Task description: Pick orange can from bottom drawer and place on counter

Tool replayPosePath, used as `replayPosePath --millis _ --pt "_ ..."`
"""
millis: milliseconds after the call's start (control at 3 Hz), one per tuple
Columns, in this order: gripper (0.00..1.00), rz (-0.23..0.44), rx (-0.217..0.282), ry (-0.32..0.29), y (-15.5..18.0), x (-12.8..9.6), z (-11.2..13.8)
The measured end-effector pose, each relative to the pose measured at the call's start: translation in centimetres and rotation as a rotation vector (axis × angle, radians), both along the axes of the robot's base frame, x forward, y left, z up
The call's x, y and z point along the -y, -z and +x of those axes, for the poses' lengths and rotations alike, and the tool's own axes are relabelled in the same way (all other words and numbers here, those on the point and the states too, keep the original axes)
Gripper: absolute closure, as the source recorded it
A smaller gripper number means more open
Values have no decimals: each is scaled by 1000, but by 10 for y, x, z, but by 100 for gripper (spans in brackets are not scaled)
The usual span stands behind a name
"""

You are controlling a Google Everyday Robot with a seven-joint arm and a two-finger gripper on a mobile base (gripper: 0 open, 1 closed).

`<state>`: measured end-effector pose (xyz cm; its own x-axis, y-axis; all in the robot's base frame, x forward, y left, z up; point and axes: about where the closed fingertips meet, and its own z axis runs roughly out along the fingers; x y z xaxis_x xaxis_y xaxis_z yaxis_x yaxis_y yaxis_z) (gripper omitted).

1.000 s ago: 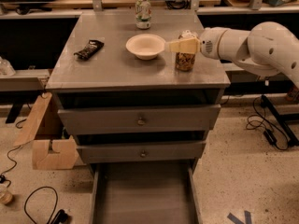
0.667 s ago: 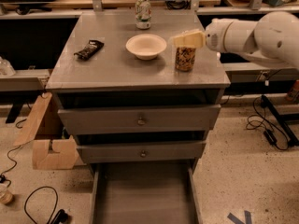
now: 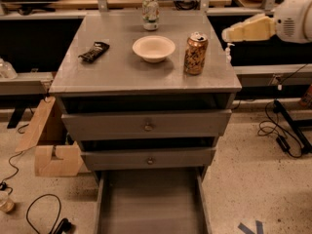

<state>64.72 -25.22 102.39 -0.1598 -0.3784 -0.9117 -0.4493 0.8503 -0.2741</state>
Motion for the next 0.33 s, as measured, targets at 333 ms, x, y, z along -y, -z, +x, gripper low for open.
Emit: replayPosePath --millis 333 --pt "0 -54 25 97 -22 47 -75"
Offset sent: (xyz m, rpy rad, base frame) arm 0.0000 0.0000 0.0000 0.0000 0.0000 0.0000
